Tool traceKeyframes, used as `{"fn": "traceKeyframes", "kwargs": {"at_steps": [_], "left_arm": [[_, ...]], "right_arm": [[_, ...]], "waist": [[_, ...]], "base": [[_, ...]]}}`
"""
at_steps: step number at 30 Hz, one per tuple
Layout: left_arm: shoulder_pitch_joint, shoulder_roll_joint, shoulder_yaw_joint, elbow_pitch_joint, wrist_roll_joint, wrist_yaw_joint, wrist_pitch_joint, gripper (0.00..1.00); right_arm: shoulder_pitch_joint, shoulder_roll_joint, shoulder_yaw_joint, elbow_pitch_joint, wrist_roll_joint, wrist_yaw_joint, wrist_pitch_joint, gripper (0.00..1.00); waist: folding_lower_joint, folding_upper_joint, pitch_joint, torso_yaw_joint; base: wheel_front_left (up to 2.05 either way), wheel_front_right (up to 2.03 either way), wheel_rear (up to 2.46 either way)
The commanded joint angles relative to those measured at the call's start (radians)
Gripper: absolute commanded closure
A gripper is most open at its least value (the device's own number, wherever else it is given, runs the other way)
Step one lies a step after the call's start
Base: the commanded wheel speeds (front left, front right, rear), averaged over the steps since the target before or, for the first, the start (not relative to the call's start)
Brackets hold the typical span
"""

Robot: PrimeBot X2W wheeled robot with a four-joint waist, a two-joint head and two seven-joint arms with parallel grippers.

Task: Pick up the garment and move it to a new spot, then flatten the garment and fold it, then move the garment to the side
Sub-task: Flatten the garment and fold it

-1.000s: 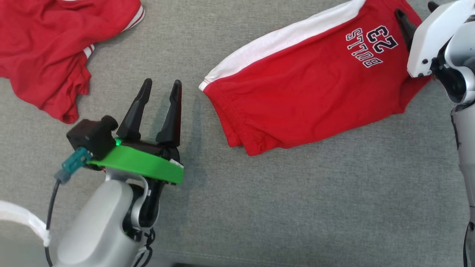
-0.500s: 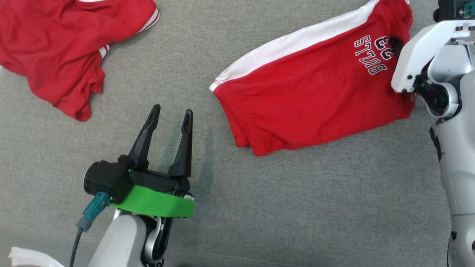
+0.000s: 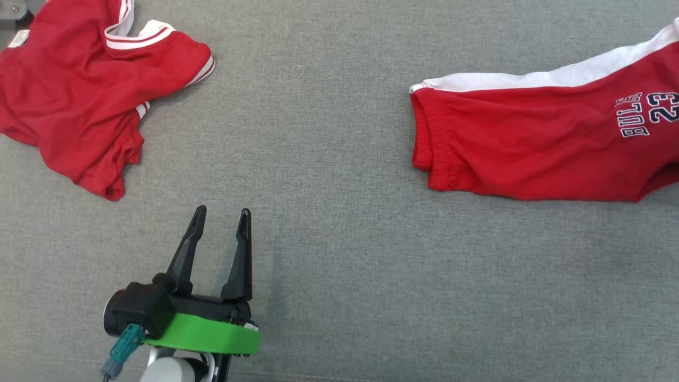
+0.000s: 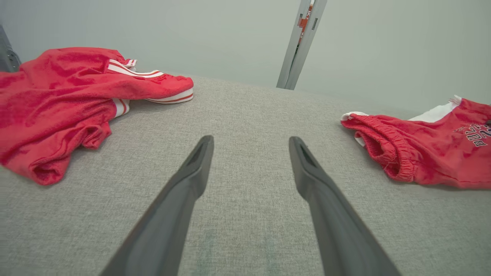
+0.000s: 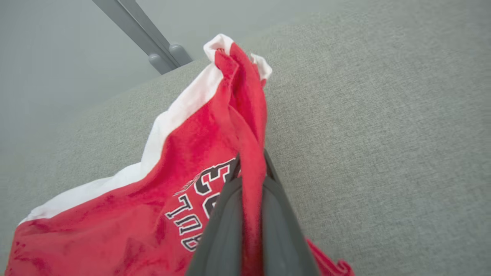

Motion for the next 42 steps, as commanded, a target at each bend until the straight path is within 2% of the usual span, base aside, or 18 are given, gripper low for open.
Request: {"fn": "traceKeyframes", "kwargs": {"at_steps": [1,4,10,15,20,27,28,29,30,36,39,42], "left_arm": [[0.017,-0.003,0.006,0.004,-0.003,-0.004,0.0,0.0],[0.023,-0.008,0.007,0.013,-0.002,-0.006,0.0,0.0],[0.009,-0.011,-0.011,0.031,-0.023,-0.008,0.0,0.0],[-0.023,-0.011,-0.043,0.058,-0.04,-0.008,-0.001,0.0],[-0.025,-0.011,-0.049,0.082,-0.05,-0.009,0.0,0.0],[0.009,-0.011,-0.05,0.111,-0.038,-0.009,0.0,0.0],[0.011,-0.011,-0.049,0.113,-0.036,-0.009,0.0,0.0],[0.016,-0.011,-0.05,0.117,-0.033,-0.009,0.0,0.0],[0.019,-0.011,-0.051,0.121,-0.03,-0.009,0.0,0.0],[0.044,-0.011,-0.041,0.141,-0.018,-0.008,0.0,0.0],[0.066,-0.011,-0.031,0.144,-0.011,-0.005,0.0,0.0],[0.095,-0.011,-0.015,0.142,-0.006,0.0,0.0,0.0]], "right_arm": [[-0.016,0.018,0.0,-0.023,-0.012,-0.001,0.002,1.0],[-0.021,0.066,0.056,-0.091,-0.015,0.0,0.044,1.0],[-0.001,0.18,0.271,-0.194,0.014,0.0,0.11,1.0],[0.011,0.234,0.389,-0.13,-0.023,0.0,0.083,1.0],[0.02,0.254,0.422,-0.052,-0.039,0.0,0.023,1.0],[0.032,0.26,0.473,0.005,0.025,0.0,-0.065,1.0],[0.033,0.261,0.484,0.009,0.039,0.0,-0.081,0.69],[0.036,0.261,0.506,0.011,0.064,0.0,-0.098,0.43],[0.041,0.261,0.524,0.015,0.085,0.0,-0.108,0.0],[0.095,0.258,0.623,-0.031,0.171,0.0,-0.2,0.0],[0.147,0.256,0.631,-0.081,0.154,0.0,-0.268,0.0],[0.21,0.214,0.616,-0.138,0.101,0.0,-0.349,0.0]], "waist": [[0.0,-0.0001,-0.008,0.004],[0.0,-0.0001,-0.015,0.01],[0.0,-0.0001,-0.013,0.017],[0.0,-0.0001,-0.008,0.041],[0.0,-0.0001,-0.025,0.062],[0.0,-0.0001,-0.065,0.06],[0.0,-0.0001,-0.071,0.058],[0.0,-0.0001,-0.079,0.055],[0.0,-0.0001,-0.086,0.052],[0.0,-0.0001,-0.146,0.025],[0.0,-0.0001,-0.183,0.008],[0.0,-0.0001,-0.223,-0.011]], "base": [[0.0,0.0,0.0],[0.0,0.0,0.0],[0.0,0.0,0.0],[0.0,0.0,0.0],[0.0,0.0,0.0],[0.0,0.0,0.0],[0.0,0.0,0.0],[0.0,0.0,0.0],[0.0,0.0,0.0],[0.0,0.0,0.0],[0.0,0.0,0.0],[0.0,0.0,0.0]]}}
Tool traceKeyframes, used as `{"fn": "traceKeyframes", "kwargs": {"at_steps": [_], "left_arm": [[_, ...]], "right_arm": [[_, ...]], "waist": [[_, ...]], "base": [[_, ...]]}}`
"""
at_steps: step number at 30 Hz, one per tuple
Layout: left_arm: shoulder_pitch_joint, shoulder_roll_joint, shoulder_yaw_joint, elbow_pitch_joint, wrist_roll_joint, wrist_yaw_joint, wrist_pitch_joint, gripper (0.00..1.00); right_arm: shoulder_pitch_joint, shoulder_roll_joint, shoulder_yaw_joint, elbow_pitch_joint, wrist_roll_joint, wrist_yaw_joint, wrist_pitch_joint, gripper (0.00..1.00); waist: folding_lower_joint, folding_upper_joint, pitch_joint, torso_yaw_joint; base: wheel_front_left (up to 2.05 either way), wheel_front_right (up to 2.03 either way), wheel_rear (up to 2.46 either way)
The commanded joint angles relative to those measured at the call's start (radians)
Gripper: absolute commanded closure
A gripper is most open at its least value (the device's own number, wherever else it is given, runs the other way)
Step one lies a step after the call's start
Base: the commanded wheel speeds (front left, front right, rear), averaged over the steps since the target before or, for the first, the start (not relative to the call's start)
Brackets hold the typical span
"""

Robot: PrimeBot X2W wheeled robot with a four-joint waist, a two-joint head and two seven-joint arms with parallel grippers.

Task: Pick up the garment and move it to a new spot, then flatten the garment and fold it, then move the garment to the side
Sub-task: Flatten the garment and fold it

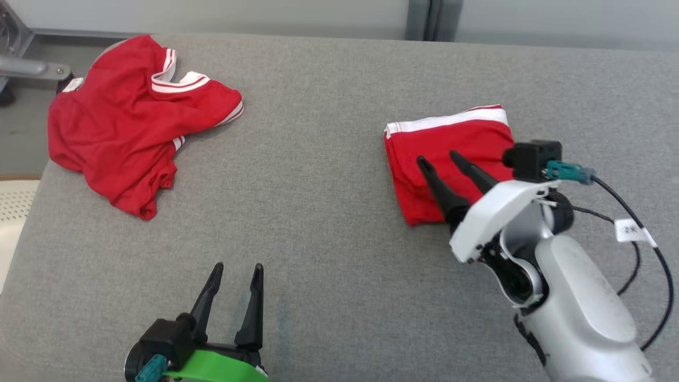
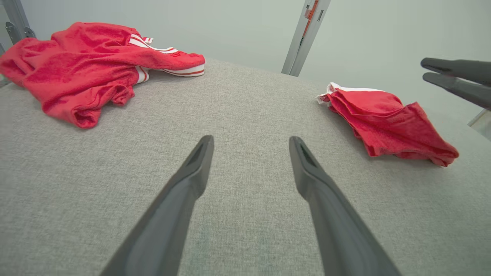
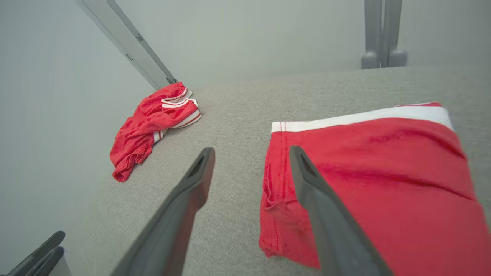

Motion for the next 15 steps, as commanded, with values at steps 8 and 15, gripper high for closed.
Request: {"fn": "traceKeyframes", "kwargs": {"at_steps": [8,15], "left_arm": [[0.102,0.001,0.065,-0.03,0.037,0.011,-0.001,0.0],[0.158,0.001,0.127,-0.06,0.06,0.013,0.0,0.0]], "right_arm": [[0.206,-0.119,-0.111,-0.08,-0.15,0.0,-0.262,0.0],[0.36,-0.174,-0.204,-0.033,-0.223,0.0,-0.452,0.0]], "waist": [[0.0,0.0,-0.138,-0.068],[0.0,0.0,-0.197,-0.069]], "base": [[0.0,0.0,0.0],[0.0,0.0,0.0]]}}
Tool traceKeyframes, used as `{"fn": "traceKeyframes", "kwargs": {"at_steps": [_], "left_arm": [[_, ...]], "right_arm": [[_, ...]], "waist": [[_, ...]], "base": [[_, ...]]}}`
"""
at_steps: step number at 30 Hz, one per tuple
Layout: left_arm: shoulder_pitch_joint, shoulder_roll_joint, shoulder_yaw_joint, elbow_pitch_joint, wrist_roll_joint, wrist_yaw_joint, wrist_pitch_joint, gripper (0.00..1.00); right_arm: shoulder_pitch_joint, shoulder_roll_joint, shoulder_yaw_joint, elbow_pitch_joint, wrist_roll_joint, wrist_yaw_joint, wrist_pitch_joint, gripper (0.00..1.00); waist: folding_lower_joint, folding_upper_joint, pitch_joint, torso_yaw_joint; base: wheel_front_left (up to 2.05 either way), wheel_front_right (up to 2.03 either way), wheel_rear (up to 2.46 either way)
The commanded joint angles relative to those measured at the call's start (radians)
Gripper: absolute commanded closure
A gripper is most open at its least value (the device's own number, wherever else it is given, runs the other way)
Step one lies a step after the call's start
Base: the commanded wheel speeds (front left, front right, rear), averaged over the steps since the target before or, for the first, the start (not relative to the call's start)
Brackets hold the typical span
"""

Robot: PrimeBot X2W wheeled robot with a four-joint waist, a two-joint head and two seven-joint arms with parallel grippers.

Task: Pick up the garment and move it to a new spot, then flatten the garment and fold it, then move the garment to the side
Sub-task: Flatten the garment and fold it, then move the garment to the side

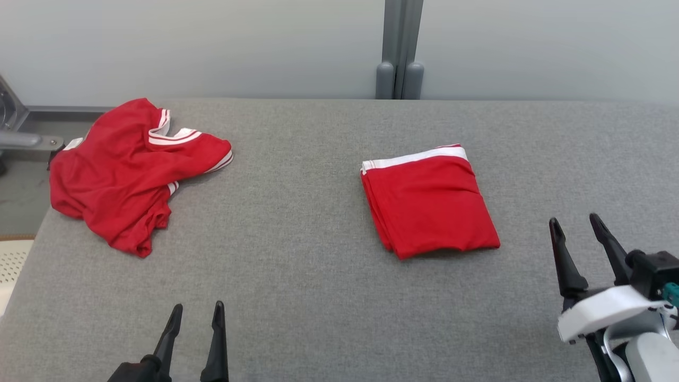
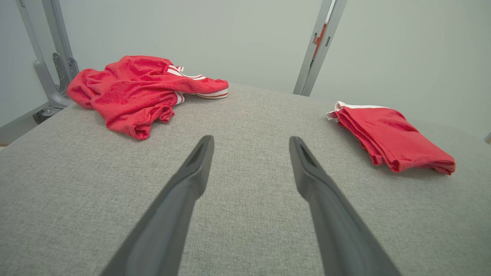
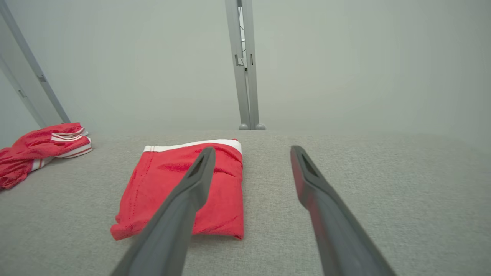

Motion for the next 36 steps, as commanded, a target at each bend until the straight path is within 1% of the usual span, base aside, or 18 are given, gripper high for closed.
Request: {"fn": "traceKeyframes", "kwargs": {"at_steps": [1,5,8,12,18,24,27,30,31,33,35,36], "left_arm": [[0.016,0.001,0.012,-0.011,0.014,0.001,0.0,0.0],[0.039,0.001,0.042,-0.031,0.022,0.002,0.0,0.0],[0.047,0.002,0.057,-0.04,0.027,0.001,0.0,0.0],[0.056,0.002,0.057,-0.044,0.034,-0.002,0.0,0.0],[0.061,0.001,0.057,-0.043,0.034,-0.008,0.0,0.0],[0.05,0.002,0.045,-0.033,0.035,-0.013,0.0,0.0],[0.041,0.002,0.042,-0.031,0.036,-0.015,0.0,0.0],[0.022,0.002,0.033,-0.025,0.044,-0.016,0.0,0.0],[0.015,0.002,0.03,-0.023,0.047,-0.016,0.0,0.0],[-0.013,0.001,0.017,-0.024,0.051,-0.017,-0.001,0.0],[-0.042,0.005,0.0,-0.024,0.053,-0.017,0.0,0.0],[-0.059,0.01,-0.007,-0.025,0.049,-0.017,0.0,0.0]], "right_arm": [[0.03,-0.004,-0.009,0.01,-0.028,0.0,-0.018,0.0],[0.087,0.014,-0.058,0.024,-0.076,-0.001,-0.04,0.0],[0.127,0.024,-0.055,-0.033,-0.1,0.0,-0.039,0.0],[0.184,0.041,-0.078,-0.083,-0.117,-0.001,-0.039,0.0],[0.226,0.085,-0.119,-0.105,-0.127,-0.001,-0.039,0.0],[0.223,0.105,-0.117,-0.094,-0.13,-0.001,-0.039,0.0],[0.203,0.121,-0.127,-0.081,-0.106,-0.001,-0.039,0.0],[0.161,0.127,-0.119,-0.024,-0.069,-0.001,-0.039,0.0],[0.137,0.127,-0.109,0.001,-0.049,-0.001,-0.024,0.0],[0.043,0.109,-0.069,0.025,0.001,0.0,0.04,0.0],[-0.046,0.085,-0.028,0.037,0.057,0.0,0.139,0.0],[-0.1,0.074,-0.023,0.048,0.076,-0.001,0.206,0.0]], "waist": [[0.0,-0.0001,-0.032,-0.009],[0.0,-0.0001,-0.048,-0.011],[0.0,-0.0001,-0.052,-0.012],[0.0,-0.0001,-0.054,-0.009],[0.0,-0.0001,-0.049,-0.012],[0.0,-0.0001,-0.04,-0.022],[0.0,-0.0001,-0.032,-0.023],[0.0,-0.0001,-0.013,-0.024],[0.0,-0.0001,-0.001,-0.026],[0.0,-0.0001,0.037,-0.029],[0.0,-0.0001,0.08,-0.031],[0.0,-0.0001,0.109,-0.033]], "base": [[0.0,0.0,0.0],[0.0,0.0,0.0],[0.0,0.0,0.0],[0.0,0.0,0.0],[0.0,0.0,0.0],[0.0,0.0,0.0],[0.0,0.0,0.0],[0.0,0.0,0.0],[0.0,0.0,0.0],[0.0,0.0,0.0],[0.0,0.0,0.0],[0.0,0.0,0.0]]}}
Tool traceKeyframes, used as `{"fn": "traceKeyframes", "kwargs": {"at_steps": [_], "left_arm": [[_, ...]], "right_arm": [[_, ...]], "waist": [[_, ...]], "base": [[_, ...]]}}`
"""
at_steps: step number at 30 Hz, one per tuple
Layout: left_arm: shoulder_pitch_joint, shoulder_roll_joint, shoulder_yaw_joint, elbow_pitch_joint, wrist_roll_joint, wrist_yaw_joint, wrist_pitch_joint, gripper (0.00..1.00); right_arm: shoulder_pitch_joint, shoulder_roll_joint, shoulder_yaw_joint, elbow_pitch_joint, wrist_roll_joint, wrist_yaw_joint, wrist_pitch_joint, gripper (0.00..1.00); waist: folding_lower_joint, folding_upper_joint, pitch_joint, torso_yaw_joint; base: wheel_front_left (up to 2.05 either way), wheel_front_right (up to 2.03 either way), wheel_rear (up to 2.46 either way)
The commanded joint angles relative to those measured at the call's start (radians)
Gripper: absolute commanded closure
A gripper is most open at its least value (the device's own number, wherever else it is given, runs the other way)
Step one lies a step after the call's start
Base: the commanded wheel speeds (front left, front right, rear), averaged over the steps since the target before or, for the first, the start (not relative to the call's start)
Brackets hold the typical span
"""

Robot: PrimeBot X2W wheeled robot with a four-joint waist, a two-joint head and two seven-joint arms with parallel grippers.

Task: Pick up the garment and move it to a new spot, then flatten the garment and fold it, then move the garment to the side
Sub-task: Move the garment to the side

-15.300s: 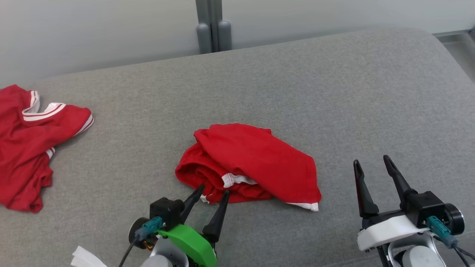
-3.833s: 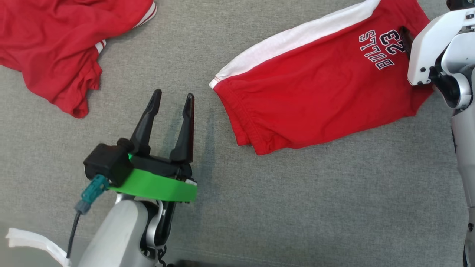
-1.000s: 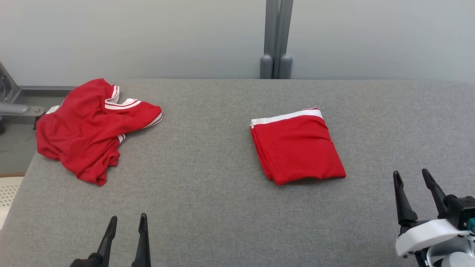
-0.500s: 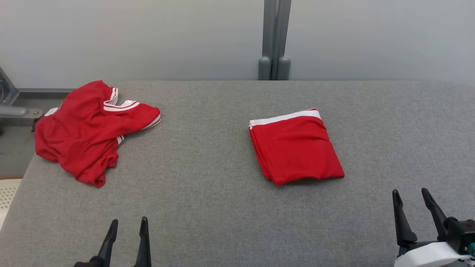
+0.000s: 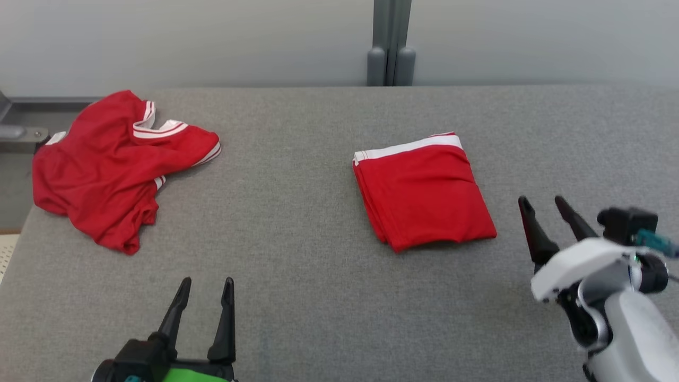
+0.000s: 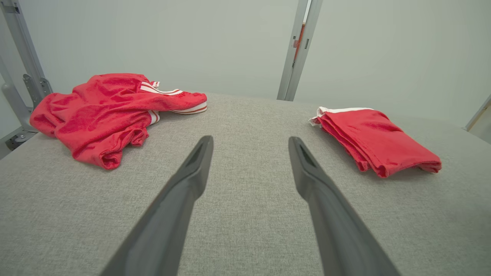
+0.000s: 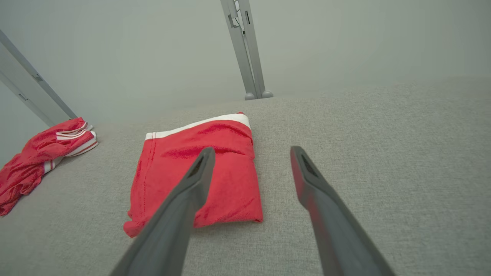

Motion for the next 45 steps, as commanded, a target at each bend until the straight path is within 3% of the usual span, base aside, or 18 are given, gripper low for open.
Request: {"fn": "traceKeyframes", "kwargs": {"at_steps": [1,6,9,16,17,18,19,24,33,37,41,45], "left_arm": [[-0.035,0.013,-0.005,-0.002,-0.003,-0.004,0.0,0.0],[-0.135,0.027,-0.066,0.011,-0.029,-0.005,0.0,0.0],[-0.18,0.027,-0.096,0.022,-0.045,-0.004,0.0,0.0],[-0.227,0.013,-0.148,0.047,-0.053,-0.004,0.0,0.0],[-0.228,0.011,-0.154,0.048,-0.054,-0.004,0.0,0.0],[-0.229,0.01,-0.161,0.048,-0.056,-0.004,0.0,0.0],[-0.229,0.01,-0.167,0.048,-0.056,-0.004,0.0,0.0],[-0.224,0.025,-0.164,0.04,-0.044,-0.004,0.0,0.0],[-0.232,0.085,-0.169,0.014,-0.029,-0.004,0.0,0.0],[-0.257,0.121,-0.203,0.006,-0.029,-0.004,0.0,0.0],[-0.293,0.145,-0.243,0.002,-0.036,-0.004,0.0,0.0],[-0.324,0.158,-0.274,-0.019,-0.044,-0.004,-0.001,0.0]], "right_arm": [[-0.064,-0.021,-0.002,0.018,0.003,-0.001,0.075,0.0],[-0.323,-0.025,-0.005,0.12,-0.049,-0.001,0.381,0.0],[-0.425,-0.011,0.005,0.194,-0.077,-0.001,0.505,0.0],[-0.505,0.009,-0.038,0.353,-0.136,-0.001,0.597,0.0],[-0.507,0.024,-0.045,0.376,-0.128,0.0,0.609,0.09],[-0.504,0.037,-0.053,0.389,-0.112,0.0,0.61,0.61],[-0.504,0.048,-0.068,0.4,-0.097,0.0,0.601,1.0],[-0.518,0.071,-0.101,0.391,-0.028,0.0,0.56,1.0],[-0.503,0.027,-0.183,0.332,0.017,-0.001,0.483,1.0],[-0.491,0.005,-0.219,0.313,-0.012,0.0,0.434,1.0],[-0.52,-0.01,-0.232,0.326,-0.083,0.0,0.396,1.0],[-0.603,-0.03,-0.287,0.354,-0.174,-0.001,0.349,1.0]], "waist": [[0.0,0.0,0.099,-0.008],[0.0,0.0,0.215,0.019],[0.0,0.0,0.253,0.049],[0.0,0.0,0.28,0.109],[0.0,0.0,0.279,0.112],[0.0,0.0,0.279,0.113],[0.0,0.0,0.277,0.11],[0.0,0.0,0.277,0.05],[0.0,0.0,0.318,-0.193],[0.0,0.0,0.359,-0.262],[0.0,0.0,0.405,-0.275],[0.0,0.0,0.46,-0.245]], "base": [[0.0,0.0,0.0],[0.0,0.0,0.0],[0.0,0.0,0.0],[0.0,0.0,0.0],[0.0,0.0,0.0],[0.0,0.0,0.0],[0.0,0.0,0.0],[0.0,0.0,0.0],[0.0,0.0,0.0],[0.0,0.0,0.0],[0.0,0.0,0.0],[0.0,0.0,0.0]]}}
